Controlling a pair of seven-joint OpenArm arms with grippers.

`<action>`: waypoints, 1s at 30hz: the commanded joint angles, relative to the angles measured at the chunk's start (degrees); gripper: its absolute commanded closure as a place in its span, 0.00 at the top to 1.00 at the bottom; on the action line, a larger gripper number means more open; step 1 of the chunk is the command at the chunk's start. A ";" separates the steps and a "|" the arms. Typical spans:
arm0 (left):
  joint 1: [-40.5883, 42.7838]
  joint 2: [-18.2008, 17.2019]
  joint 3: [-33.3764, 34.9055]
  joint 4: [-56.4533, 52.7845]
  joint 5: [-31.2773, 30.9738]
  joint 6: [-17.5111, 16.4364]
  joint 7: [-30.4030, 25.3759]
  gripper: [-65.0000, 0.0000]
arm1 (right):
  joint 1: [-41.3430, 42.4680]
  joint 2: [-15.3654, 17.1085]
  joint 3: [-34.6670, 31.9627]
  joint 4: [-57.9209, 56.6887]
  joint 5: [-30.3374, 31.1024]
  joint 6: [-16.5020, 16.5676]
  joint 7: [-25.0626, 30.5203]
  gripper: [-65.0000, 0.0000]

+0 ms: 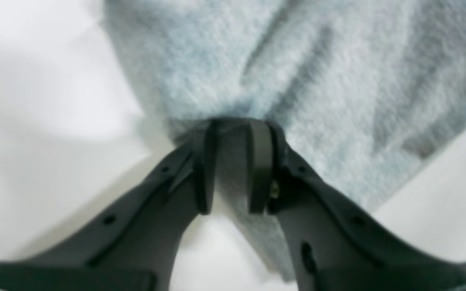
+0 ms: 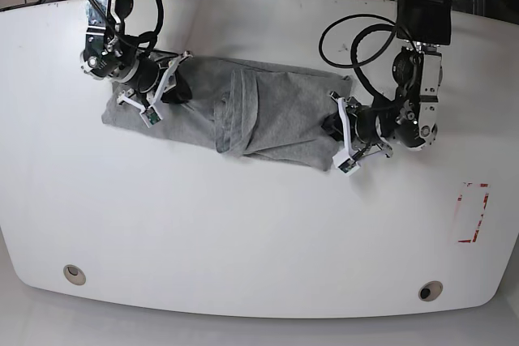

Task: Layout the t-shirt on the table in an organized manner, then fold the t-shirt properly
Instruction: 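Grasp the shirt end with the right gripper and fold it toward the left gripper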

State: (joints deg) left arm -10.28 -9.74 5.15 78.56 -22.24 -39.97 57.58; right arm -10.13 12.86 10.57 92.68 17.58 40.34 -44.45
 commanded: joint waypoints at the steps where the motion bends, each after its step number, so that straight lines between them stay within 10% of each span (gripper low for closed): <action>1: -0.93 -0.50 -0.27 -1.07 0.74 -0.03 -1.71 0.16 | 0.15 -0.69 0.47 3.97 -1.45 -0.34 -4.56 0.15; 12: -0.22 -1.56 -0.27 -3.80 1.36 -0.03 -2.24 0.16 | 3.14 -8.42 1.17 24.28 -1.45 -0.34 -18.02 0.63; 30: 1.54 -1.65 -0.36 -3.80 1.36 -0.03 -2.33 0.16 | 13.95 -18.36 -10.00 18.48 3.30 -0.34 -20.48 0.50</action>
State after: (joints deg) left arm -8.78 -11.00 4.75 74.89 -23.64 -40.14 51.94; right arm 2.17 -5.50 0.49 111.94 20.82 40.18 -65.91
